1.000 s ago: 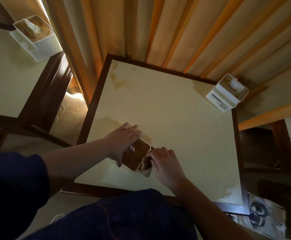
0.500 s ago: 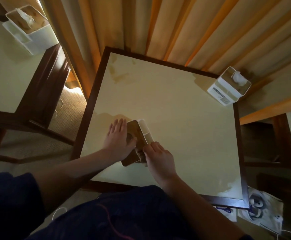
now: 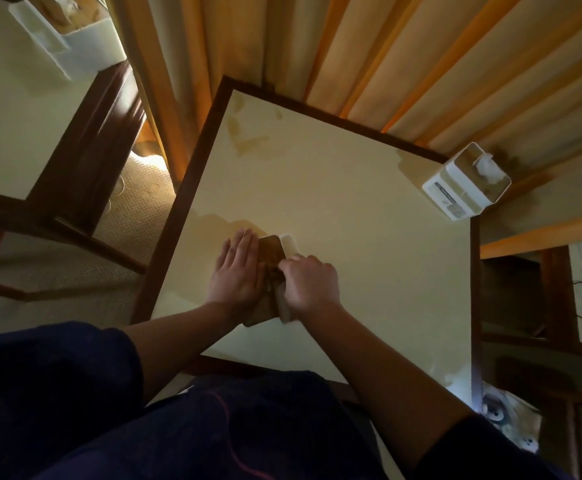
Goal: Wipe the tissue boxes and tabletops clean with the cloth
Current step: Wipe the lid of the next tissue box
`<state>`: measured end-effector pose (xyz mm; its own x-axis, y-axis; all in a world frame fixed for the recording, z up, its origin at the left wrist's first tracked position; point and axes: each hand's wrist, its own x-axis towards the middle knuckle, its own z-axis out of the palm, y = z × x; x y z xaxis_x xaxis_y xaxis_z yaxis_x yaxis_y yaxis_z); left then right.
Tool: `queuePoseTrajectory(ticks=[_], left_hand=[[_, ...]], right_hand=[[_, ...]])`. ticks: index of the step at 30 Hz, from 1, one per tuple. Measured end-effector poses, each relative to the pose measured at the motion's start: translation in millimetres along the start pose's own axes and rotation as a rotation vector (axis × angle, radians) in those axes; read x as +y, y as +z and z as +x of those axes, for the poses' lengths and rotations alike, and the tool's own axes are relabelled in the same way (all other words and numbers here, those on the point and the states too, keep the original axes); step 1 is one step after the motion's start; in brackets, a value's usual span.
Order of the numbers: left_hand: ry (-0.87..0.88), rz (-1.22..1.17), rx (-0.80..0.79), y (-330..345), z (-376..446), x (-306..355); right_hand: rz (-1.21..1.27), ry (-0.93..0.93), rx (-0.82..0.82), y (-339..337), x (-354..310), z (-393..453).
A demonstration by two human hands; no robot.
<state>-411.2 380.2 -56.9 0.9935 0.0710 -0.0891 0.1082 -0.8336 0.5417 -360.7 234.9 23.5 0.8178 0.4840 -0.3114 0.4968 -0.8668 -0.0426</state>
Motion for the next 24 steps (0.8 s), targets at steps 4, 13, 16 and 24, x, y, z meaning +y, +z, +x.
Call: queuePoseTrajectory(ticks=[4, 13, 16, 24], left_hand=[[0.012, -0.014, 0.028, 1, 1, -1], [0.166, 0.062, -0.102, -15, 11, -34], [0.18, 0.046, -0.094, -12, 13, -38], [0.217, 0.084, -0.029, -10, 13, -39]], right_hand=[[-0.024, -0.002, 0.04, -17, -8, 38], [0.153, 0.056, 0.099, 18, -15, 9], [0.179, 0.03, 0.119, 24, -18, -27], [0.107, 0.034, -0.172, -8, -29, -47]])
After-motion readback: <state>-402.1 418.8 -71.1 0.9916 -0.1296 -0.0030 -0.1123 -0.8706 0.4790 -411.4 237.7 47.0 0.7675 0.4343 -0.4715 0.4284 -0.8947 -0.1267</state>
